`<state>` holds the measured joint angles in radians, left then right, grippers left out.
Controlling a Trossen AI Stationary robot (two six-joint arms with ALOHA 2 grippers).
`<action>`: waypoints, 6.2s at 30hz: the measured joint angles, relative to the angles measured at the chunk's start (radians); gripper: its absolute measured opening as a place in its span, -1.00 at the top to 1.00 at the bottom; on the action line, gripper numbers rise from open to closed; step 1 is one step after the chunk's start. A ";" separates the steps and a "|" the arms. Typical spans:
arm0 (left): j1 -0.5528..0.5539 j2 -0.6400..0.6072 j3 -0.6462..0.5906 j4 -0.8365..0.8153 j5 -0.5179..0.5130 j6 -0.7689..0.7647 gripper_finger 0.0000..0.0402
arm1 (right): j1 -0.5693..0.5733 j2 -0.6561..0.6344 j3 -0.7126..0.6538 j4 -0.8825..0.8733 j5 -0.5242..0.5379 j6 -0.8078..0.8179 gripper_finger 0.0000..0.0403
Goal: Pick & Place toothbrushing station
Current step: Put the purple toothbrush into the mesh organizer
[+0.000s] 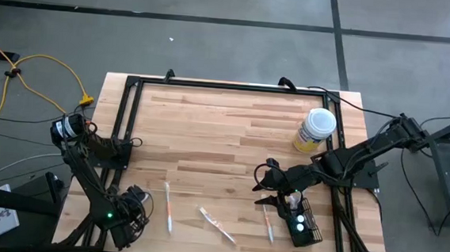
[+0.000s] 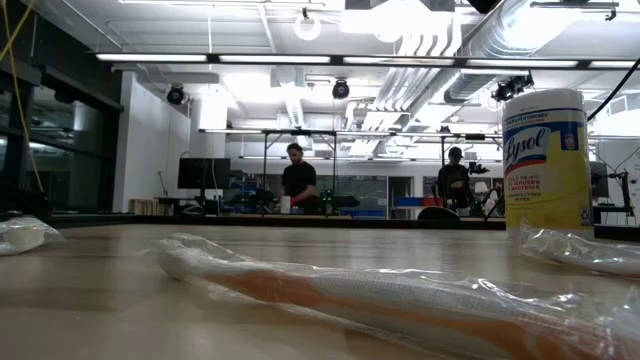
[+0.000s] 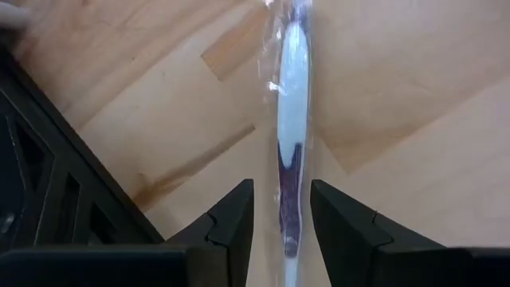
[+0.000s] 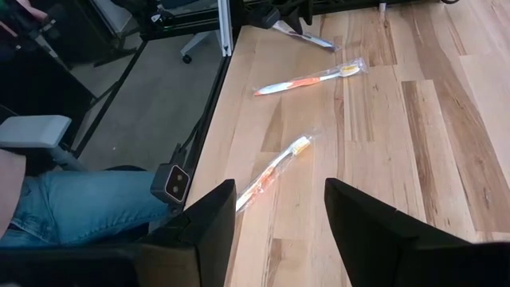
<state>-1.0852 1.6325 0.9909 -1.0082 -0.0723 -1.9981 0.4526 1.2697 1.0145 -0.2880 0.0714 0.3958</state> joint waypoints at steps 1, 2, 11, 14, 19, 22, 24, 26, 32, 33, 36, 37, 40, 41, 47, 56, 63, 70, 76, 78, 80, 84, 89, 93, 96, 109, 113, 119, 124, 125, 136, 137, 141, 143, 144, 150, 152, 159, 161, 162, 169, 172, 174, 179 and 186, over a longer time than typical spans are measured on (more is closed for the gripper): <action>0.002 0.000 0.000 0.003 0.006 0.007 0.42 | 0.000 0.000 0.000 0.000 0.000 0.000 0.08; 0.003 0.000 0.000 0.009 0.006 0.012 0.42 | 0.000 0.000 0.000 0.000 0.000 0.000 0.08; 0.002 0.000 -0.016 0.062 0.003 0.035 0.42 | 0.000 0.000 0.000 0.000 -0.001 0.000 0.08; 0.002 0.000 -0.035 0.091 0.008 0.039 0.42 | 0.001 0.000 0.000 0.000 -0.001 0.000 0.08; 0.002 -0.005 -0.101 0.196 0.047 0.072 0.42 | 0.001 0.000 0.000 0.000 -0.001 0.004 0.08; 0.002 -0.006 -0.125 0.228 0.052 0.072 0.42 | 0.001 0.000 0.000 0.000 0.000 0.011 0.08; 0.002 -0.005 -0.127 0.230 0.052 0.076 0.42 | 0.001 0.000 0.000 0.000 -0.001 0.024 0.08; 0.002 -0.005 -0.127 0.231 0.053 0.080 0.42 | 0.001 0.000 0.000 0.000 -0.001 0.026 0.08; 0.002 -0.003 -0.128 0.233 0.055 0.080 0.42 | 0.001 0.000 0.000 0.000 0.001 0.026 0.08; 0.002 -0.003 -0.128 0.233 0.056 0.080 0.42 | 0.001 0.000 0.000 0.000 0.001 0.026 0.08; 0.002 -0.003 -0.128 0.234 0.056 0.080 0.42 | 0.001 0.000 0.000 0.000 0.002 0.026 0.08; 0.002 -0.003 -0.129 0.234 0.056 0.080 0.42 | 0.001 0.000 0.000 0.000 0.002 0.026 0.08; 0.002 -0.002 -0.129 0.235 0.056 0.080 0.42 | 0.001 0.000 0.000 0.000 0.003 0.026 0.08; 0.002 -0.002 -0.129 0.235 0.056 0.080 0.42 | 0.001 0.000 0.000 0.000 0.003 0.026 0.08; 0.002 -0.002 -0.129 0.232 0.058 0.080 0.44 | 0.001 0.000 0.000 0.000 0.004 0.026 0.08; 0.002 0.000 -0.129 0.236 0.058 0.081 0.76 | 0.001 0.000 0.000 0.000 0.004 0.026 0.08; 0.002 0.000 -0.129 0.232 0.057 0.091 0.95 | 0.001 0.000 0.000 0.000 0.004 0.026 0.08; 0.004 0.000 -0.129 0.231 0.057 0.124 0.96 | 0.001 0.000 0.000 0.000 0.004 0.026 0.08; 0.066 -0.013 -0.129 0.219 0.126 0.259 0.97 | 0.001 0.000 0.000 0.000 0.004 0.021 0.08; 0.094 -0.024 -0.126 0.197 0.147 0.308 0.97 | 0.001 0.000 0.000 0.000 0.004 0.019 0.08; 0.120 -0.038 -0.124 0.142 0.139 0.358 0.97 | 0.001 0.000 0.000 0.000 0.004 0.019 0.08; 0.165 -0.077 -0.111 0.065 0.133 0.425 0.98 | 0.001 0.000 0.000 0.000 0.003 0.019 0.08; 0.202 -0.116 -0.100 -0.008 0.122 0.491 0.98 | 0.001 0.000 0.000 0.000 0.003 0.018 0.08; 0.244 -0.127 -0.080 -0.067 0.097 0.557 0.98 | 0.001 0.000 0.000 0.000 0.003 0.018 0.08; 0.278 -0.132 -0.060 -0.080 0.065 0.623 0.98 | 0.001 0.000 0.000 0.000 0.003 0.018 0.08; 0.433 -0.133 0.015 -0.088 -0.048 0.892 0.98 | 0.001 0.000 0.000 -0.001 0.003 0.019 0.08; 0.459 -0.133 0.048 -0.085 -0.126 0.988 0.98 | 0.001 0.000 0.000 -0.001 0.003 0.023 0.08; 0.475 -0.132 0.124 -0.077 -0.281 1.195 0.98 | 0.001 0.000 0.000 -0.001 0.003 0.025 0.08; 0.500 -0.132 0.172 -0.040 -0.352 1.389 0.98 | 0.001 0.000 0.000 -0.001 0.003 0.033 0.08; 0.505 -0.131 0.178 -0.024 -0.368 1.431 0.98 | 0.001 0.000 0.000 -0.001 0.004 0.042 0.08; 0.535 -0.131 0.189 0.271 -0.558 2.005 0.98 | 0.001 0.000 0.000 -0.001 0.004 0.081 0.08; 0.535 -0.131 0.189 0.299 -0.577 2.062 0.98 | 0.001 0.000 0.000 -0.001 0.004 0.083 0.08; 0.530 -0.131 0.189 0.392 -0.659 2.299 0.98 | -0.004 0.000 0.000 0.013 0.004 0.124 0.08; 0.524 -0.131 0.189 0.433 -0.714 2.425 0.98 | -0.004 0.000 0.000 0.026 0.009 0.134 0.08; 0.522 -0.130 0.189 0.454 -0.738 2.485 0.98 | -0.004 0.000 0.000 0.038 0.009 0.135 0.08; 0.517 -0.064 0.189 0.624 -0.869 2.842 0.98 | -0.004 0.000 0.000 0.092 0.008 0.157 0.08; 0.518 -0.022 0.189 0.679 -0.907 2.951 0.98 | -0.004 0.000 0.000 0.091 0.008 0.159 0.08; 0.517 0.140 0.189 0.924 -1.104 3.334 0.98 | -0.004 0.000 0.000 0.090 0.008 0.162 0.08; 0.515 0.173 0.189 1.002 -1.133 3.426 0.98 | -0.004 0.000 0.000 0.090 0.006 0.166 0.08; 0.512 0.184 0.189 1.031 -1.139 3.468 0.98 | -0.004 0.000 0.000 0.090 0.005 0.176 0.08; 0.477 0.207 0.189 1.260 -1.088 3.672 0.98 | -0.004 0.000 0.000 0.088 0.002 0.184 0.08; 0.455 0.207 0.189 1.346 -1.036 3.684 0.98 | -0.004 0.000 0.000 0.089 0.000 0.180 0.08; 0.441 0.207 0.189 1.401 -0.964 3.734 0.98 | -0.004 0.000 0.000 0.089 0.000 0.180 0.08; 0.424 0.207 0.189 1.584 -0.799 3.891 0.98 | -0.004 0.000 0.000 0.093 -0.020 0.187 0.08; 0.450 0.207 0.190 1.718 -0.598 4.054 0.98 | -0.004 0.001 0.000 0.124 -0.073 0.211 0.08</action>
<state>-0.6348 1.8393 1.1805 0.7094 -0.6705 2.0555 0.4487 1.2705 1.0142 -0.1644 -0.0021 0.6065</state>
